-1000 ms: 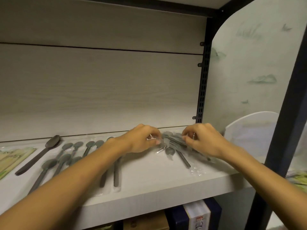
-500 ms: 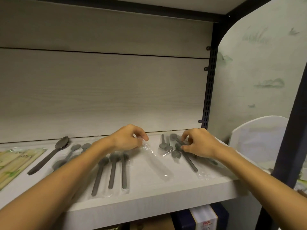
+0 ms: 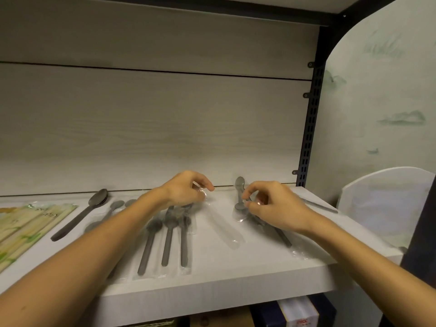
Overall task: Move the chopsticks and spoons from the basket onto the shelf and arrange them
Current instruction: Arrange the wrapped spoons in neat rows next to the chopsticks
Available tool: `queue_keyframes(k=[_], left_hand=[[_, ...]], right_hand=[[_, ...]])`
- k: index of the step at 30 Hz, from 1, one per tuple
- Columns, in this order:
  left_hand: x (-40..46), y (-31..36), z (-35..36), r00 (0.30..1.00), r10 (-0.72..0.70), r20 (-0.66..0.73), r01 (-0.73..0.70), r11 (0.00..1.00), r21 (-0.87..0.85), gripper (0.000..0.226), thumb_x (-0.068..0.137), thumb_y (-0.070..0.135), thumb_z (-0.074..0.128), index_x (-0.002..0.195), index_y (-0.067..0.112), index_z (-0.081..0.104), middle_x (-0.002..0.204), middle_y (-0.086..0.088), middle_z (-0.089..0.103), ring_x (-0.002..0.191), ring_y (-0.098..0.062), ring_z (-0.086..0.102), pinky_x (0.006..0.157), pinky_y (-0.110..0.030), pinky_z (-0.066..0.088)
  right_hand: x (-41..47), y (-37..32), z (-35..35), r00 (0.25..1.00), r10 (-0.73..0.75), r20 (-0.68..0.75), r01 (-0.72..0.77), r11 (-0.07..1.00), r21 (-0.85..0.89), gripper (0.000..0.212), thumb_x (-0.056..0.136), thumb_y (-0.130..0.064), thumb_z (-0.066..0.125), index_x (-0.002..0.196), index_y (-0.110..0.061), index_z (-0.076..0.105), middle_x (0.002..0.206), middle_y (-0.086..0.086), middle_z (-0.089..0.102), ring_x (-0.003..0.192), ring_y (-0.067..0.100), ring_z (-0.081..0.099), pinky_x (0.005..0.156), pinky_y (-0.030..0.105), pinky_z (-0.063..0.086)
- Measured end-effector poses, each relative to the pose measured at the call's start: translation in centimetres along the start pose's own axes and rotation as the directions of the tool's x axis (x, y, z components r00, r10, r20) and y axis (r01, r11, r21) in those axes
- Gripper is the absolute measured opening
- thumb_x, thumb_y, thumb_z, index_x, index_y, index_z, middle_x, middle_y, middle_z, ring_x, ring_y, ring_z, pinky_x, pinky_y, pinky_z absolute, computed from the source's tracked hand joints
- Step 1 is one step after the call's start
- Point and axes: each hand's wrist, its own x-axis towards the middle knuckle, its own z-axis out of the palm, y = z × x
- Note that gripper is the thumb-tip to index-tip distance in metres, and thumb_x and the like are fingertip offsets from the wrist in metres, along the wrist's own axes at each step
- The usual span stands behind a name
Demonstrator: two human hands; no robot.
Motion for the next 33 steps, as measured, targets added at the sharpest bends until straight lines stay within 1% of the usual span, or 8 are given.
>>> queue_keyframes(k=[4,6,8,11,17,21,24,33], left_hand=[[1.2,-0.9,0.2,0.994,0.105,-0.014,-0.100,0.976,0.193,0.029,0.087,-0.002,0.059,0.093,0.025,0.069,0.108,0.001,0.061,0.092,-0.015,0.064,0.084,-0.026,0.051],[1.9,-1.4,0.4,0.991,0.132,-0.005,-0.120,0.917,0.380,0.027,0.088,0.001,0.059,0.107,0.019,0.068,0.130,-0.007,0.050,0.120,-0.025,0.051,0.100,-0.029,0.041],[2.2,-1.8,0.5,0.991,0.129,-0.045,-0.088,0.854,0.513,0.029,0.091,0.009,0.057,0.117,0.020,0.063,0.141,-0.010,0.040,0.132,-0.029,0.036,0.107,-0.036,0.033],[1.9,-1.5,0.7,0.992,0.093,-0.080,-0.028,0.805,0.593,0.024,0.094,0.031,0.053,0.117,0.027,0.062,0.126,-0.006,0.049,0.119,-0.027,0.044,0.098,-0.041,0.041],[1.4,-0.3,1.8,0.990,-0.069,0.124,-0.012,0.830,0.557,0.042,0.083,0.067,0.051,0.104,0.035,0.067,0.108,0.006,0.063,0.100,-0.017,0.057,0.087,-0.036,0.048],[1.3,-1.0,1.8,0.990,-0.058,0.132,-0.015,0.868,0.496,0.038,0.083,0.059,0.059,0.108,0.032,0.066,0.111,0.009,0.062,0.103,-0.013,0.056,0.092,-0.032,0.047],[1.1,-1.3,1.7,0.990,-0.030,0.135,-0.024,0.923,0.384,0.032,0.085,0.048,0.065,0.107,0.026,0.069,0.101,0.013,0.062,0.095,-0.008,0.056,0.085,-0.023,0.044],[1.2,-1.6,2.1,0.993,0.119,0.017,-0.117,0.927,0.356,0.020,0.087,0.023,0.069,0.105,0.016,0.074,0.106,0.007,0.069,0.094,-0.009,0.059,0.079,-0.016,0.041]], right_hand=[[0.1,-0.2,0.5,0.999,0.028,0.034,-0.032,0.995,0.095,0.014,0.089,-0.020,0.060,0.081,-0.019,0.072,0.065,0.001,0.066,0.054,0.003,0.053,0.057,0.018,0.044],[0.0,0.0,0.6,0.998,0.038,0.040,-0.042,0.995,0.094,0.022,0.091,-0.027,0.059,0.075,-0.019,0.072,0.064,-0.004,0.067,0.052,0.000,0.051,0.055,0.016,0.042],[0.0,0.3,0.7,0.998,0.054,0.042,-0.059,0.991,0.119,0.028,0.092,-0.029,0.058,0.069,-0.020,0.071,0.059,-0.008,0.065,0.051,0.001,0.051,0.056,0.020,0.044],[0.1,0.8,0.7,0.996,0.078,0.043,-0.083,0.988,0.133,0.022,0.090,-0.020,0.059,0.075,-0.018,0.076,0.061,-0.010,0.066,0.057,0.005,0.057,0.067,0.031,0.052],[0.5,0.7,0.8,0.993,0.112,0.044,-0.116,0.985,0.127,0.014,0.083,-0.010,0.068,0.091,-0.016,0.077,0.082,-0.003,0.074,0.080,0.016,0.068,0.079,0.028,0.054],[0.3,0.3,0.8,0.994,0.101,0.048,-0.107,0.987,0.124,0.014,0.081,-0.009,0.070,0.091,-0.017,0.076,0.082,-0.002,0.075,0.078,0.013,0.068,0.077,0.024,0.054],[0.2,0.2,0.8,0.995,0.093,0.047,-0.099,0.987,0.130,0.013,0.080,-0.010,0.070,0.088,-0.018,0.076,0.078,-0.003,0.074,0.074,0.009,0.067,0.075,0.023,0.054],[-0.1,0.0,1.4,0.995,0.094,0.025,-0.096,0.987,0.125,0.011,0.080,-0.013,0.070,0.084,-0.021,0.075,0.072,-0.007,0.072,0.068,0.003,0.063,0.071,0.018,0.051]])
